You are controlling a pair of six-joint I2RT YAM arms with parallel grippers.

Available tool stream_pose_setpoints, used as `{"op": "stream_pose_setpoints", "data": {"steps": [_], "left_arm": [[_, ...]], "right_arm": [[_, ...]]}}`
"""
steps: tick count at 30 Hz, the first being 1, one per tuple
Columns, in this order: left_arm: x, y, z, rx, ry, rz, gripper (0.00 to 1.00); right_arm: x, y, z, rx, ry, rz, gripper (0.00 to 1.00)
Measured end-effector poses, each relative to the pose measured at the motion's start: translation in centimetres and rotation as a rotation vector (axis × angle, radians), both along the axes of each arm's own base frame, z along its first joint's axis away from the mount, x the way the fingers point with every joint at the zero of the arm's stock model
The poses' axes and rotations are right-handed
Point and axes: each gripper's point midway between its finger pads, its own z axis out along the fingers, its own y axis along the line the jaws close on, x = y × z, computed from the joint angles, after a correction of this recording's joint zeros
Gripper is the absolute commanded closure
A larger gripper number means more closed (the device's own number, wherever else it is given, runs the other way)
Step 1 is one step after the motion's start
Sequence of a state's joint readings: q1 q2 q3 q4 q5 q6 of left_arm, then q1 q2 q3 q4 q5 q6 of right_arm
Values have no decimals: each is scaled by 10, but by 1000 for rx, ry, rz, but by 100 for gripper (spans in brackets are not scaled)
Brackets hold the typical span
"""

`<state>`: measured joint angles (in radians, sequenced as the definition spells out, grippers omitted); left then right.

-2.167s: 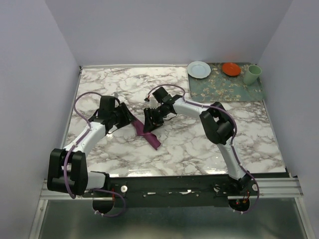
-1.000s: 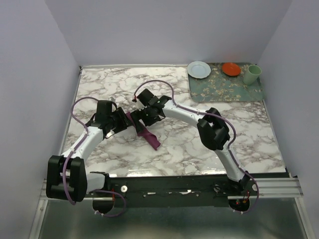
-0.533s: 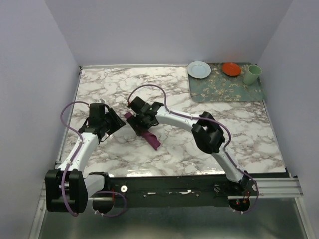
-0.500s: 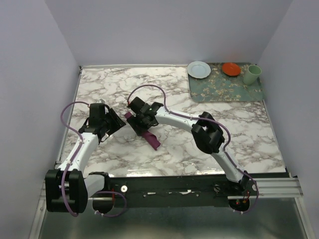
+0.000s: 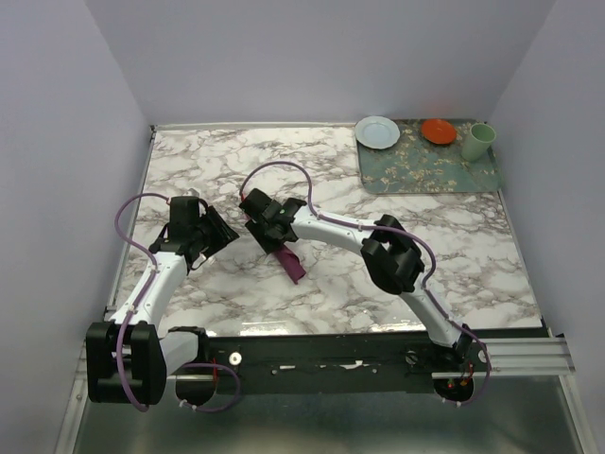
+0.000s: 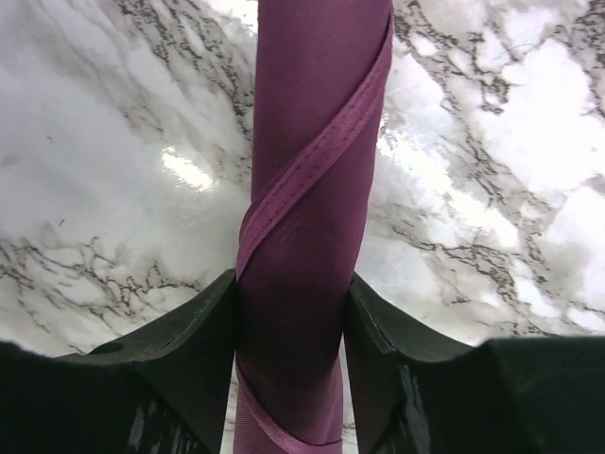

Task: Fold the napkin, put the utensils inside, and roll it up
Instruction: Roll the napkin with the utensil

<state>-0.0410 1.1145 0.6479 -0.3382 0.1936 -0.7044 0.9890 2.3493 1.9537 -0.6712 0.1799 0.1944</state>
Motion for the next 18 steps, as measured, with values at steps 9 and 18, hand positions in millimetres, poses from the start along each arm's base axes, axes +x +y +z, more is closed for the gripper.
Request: {"op": "stream_pose_setpoints", "data": {"steps": [9, 18], "left_arm": [[0, 0, 0, -1, 0, -1, 43], [2, -3, 1, -15, -8, -13, 44]], "right_arm": [[17, -14, 0, -52, -79, -56, 53], [60, -90, 1, -102, -96, -180, 56]]}}
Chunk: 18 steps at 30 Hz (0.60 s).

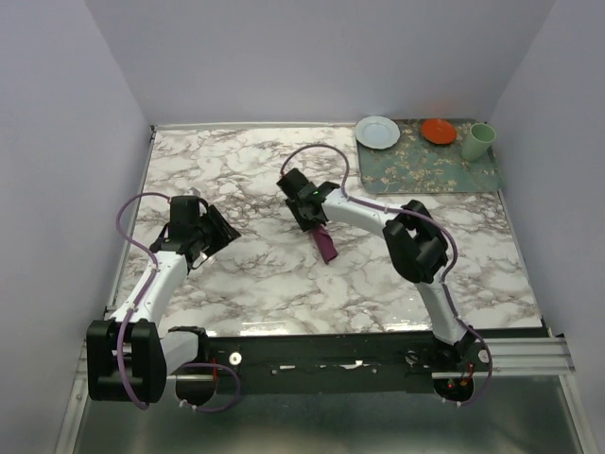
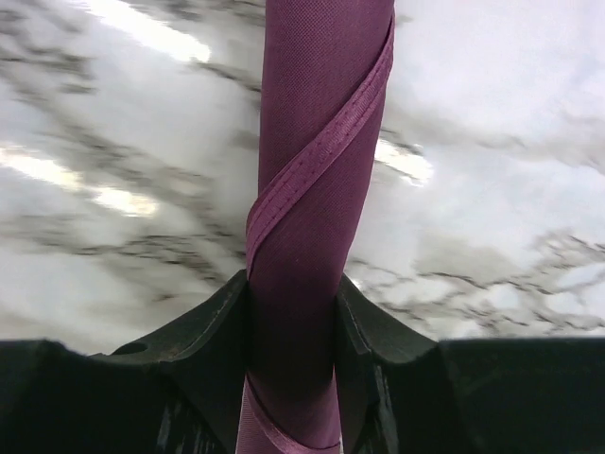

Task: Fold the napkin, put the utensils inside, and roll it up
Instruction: Roll the napkin with the utensil

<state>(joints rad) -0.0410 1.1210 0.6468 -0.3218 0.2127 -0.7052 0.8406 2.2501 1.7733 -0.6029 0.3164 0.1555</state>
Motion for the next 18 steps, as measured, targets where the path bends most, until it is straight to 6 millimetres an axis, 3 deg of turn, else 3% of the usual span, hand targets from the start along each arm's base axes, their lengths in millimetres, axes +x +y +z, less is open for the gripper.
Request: {"op": "stream_pose_setpoints", "data": {"steps": [8, 13, 18], "left_arm": [[2, -4, -1, -19, 1, -14, 43], [3, -6, -2, -27, 3, -22, 43], [3, -7, -2, -31, 2, -25, 43]], "right_arm": [[12, -81, -1, -59, -1, -108, 56], [13, -102, -1, -67, -3, -136, 53], [14, -105, -1, -67, -10, -138, 38]]}}
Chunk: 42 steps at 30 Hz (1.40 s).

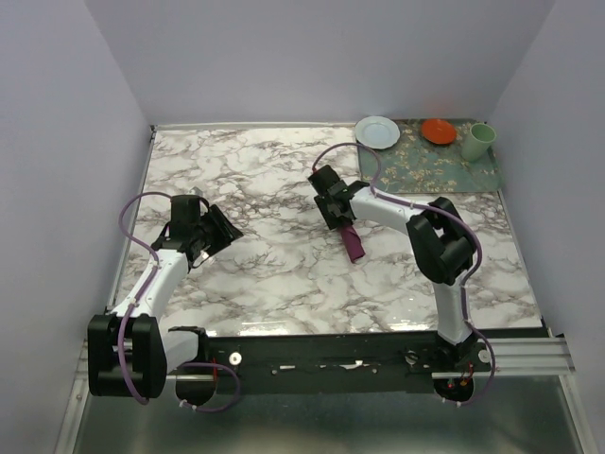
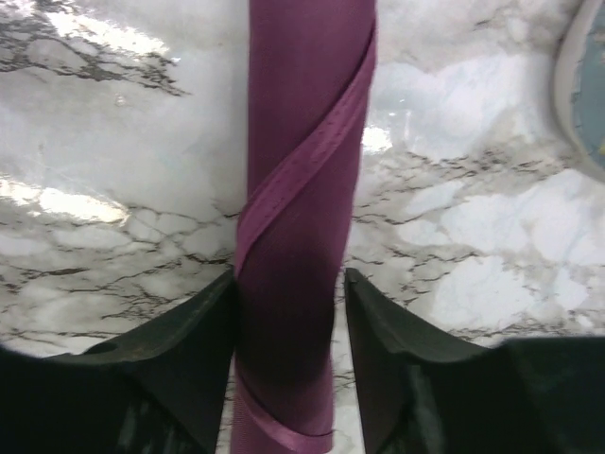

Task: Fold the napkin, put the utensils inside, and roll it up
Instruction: Roll the napkin with the utensil

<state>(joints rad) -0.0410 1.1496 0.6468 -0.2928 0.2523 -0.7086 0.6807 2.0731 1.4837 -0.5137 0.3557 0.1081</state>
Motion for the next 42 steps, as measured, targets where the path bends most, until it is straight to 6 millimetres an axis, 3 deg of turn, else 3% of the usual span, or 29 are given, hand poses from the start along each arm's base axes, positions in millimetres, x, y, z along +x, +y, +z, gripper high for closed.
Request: {"op": "stream_pose_setpoints", "data": {"steps": [5, 11, 17, 23, 31, 35, 40, 42], "left_arm": [[0, -2, 1, -8, -5, -7, 43], [1, -2, 2, -10, -8, -9, 42], [1, -2, 3, -12, -11, -8, 41], [1, -3, 7, -18, -22, -3, 40], [2, -9, 17, -50, -53, -26, 32], [3, -23, 29, -113, -95, -92, 29], [-2, -53, 70, -205, -230, -240, 21], [-8, -68, 105, -231, -324, -318, 17]], "right_arm": [[1, -3, 2, -7, -5, -1, 20], [0, 1, 6, 32, 9, 3, 8], [-23, 12, 9, 104, 102, 55, 5], [-32, 14, 38, 155, 98, 70, 4], [-43, 17, 97, 234, 39, 68, 4], [-58, 12, 161, 352, -64, 63, 3], [-98, -21, 237, 522, -237, 33, 0], [-118, -41, 257, 571, -304, 16, 0]]}}
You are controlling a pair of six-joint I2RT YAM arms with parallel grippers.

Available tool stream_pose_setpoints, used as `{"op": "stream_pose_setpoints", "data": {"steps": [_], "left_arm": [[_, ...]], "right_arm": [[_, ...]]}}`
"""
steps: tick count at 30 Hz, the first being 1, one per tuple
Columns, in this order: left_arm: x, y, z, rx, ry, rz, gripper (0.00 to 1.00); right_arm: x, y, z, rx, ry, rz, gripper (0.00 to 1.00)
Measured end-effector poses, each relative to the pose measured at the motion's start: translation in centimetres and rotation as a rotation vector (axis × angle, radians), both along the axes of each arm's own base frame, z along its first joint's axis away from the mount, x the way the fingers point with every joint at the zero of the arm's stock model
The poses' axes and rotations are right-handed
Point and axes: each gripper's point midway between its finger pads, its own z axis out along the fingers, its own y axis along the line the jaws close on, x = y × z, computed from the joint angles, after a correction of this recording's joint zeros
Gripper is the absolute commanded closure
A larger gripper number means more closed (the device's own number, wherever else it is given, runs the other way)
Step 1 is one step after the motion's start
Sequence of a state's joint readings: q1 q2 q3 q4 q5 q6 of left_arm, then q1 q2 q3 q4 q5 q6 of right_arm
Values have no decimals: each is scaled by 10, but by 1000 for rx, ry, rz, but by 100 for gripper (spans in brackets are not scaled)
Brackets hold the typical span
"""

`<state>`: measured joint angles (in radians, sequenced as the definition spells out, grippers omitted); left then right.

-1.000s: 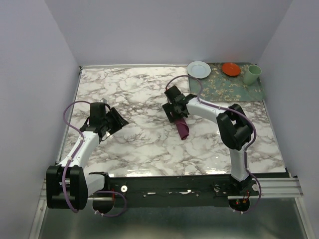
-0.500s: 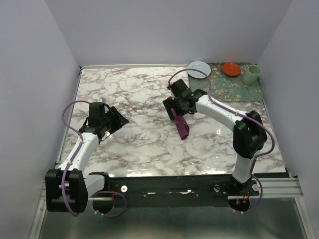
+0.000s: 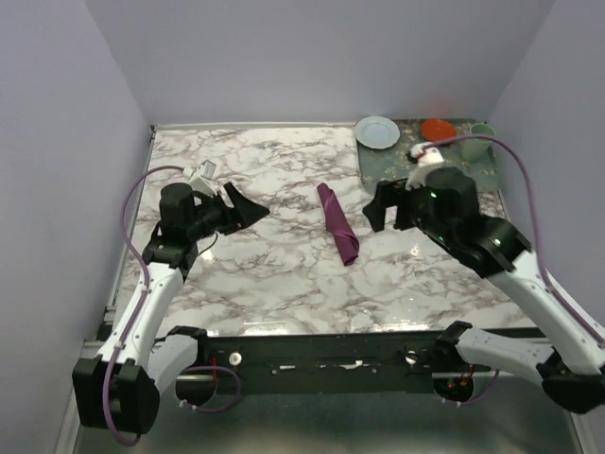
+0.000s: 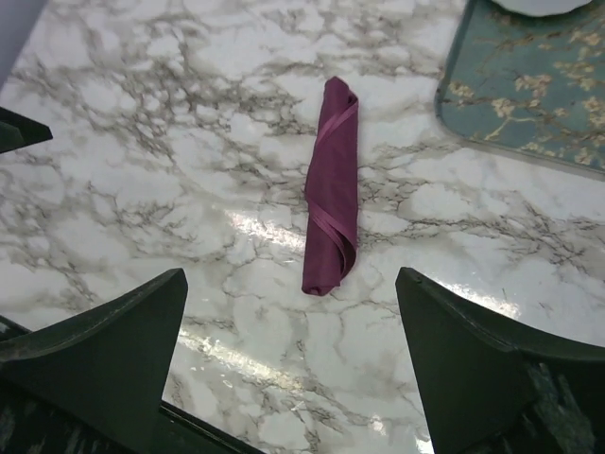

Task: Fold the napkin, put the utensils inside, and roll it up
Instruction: Roll the napkin with the utensil

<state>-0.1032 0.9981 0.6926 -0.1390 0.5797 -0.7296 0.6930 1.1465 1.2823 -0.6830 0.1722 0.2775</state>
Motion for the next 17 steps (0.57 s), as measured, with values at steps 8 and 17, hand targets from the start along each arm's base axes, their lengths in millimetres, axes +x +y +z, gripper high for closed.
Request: {"op": "stream_pose_setpoints", "data": {"steps": [8, 17], "left_arm": [[-34, -42, 156, -123, -429, -202, 1], [-47, -57, 191, -182, -505, -259, 1]], "right_arm": [[-55, -69, 85, 217, -267, -123, 0], [-60, -85, 84, 198, -300, -156, 0]]}}
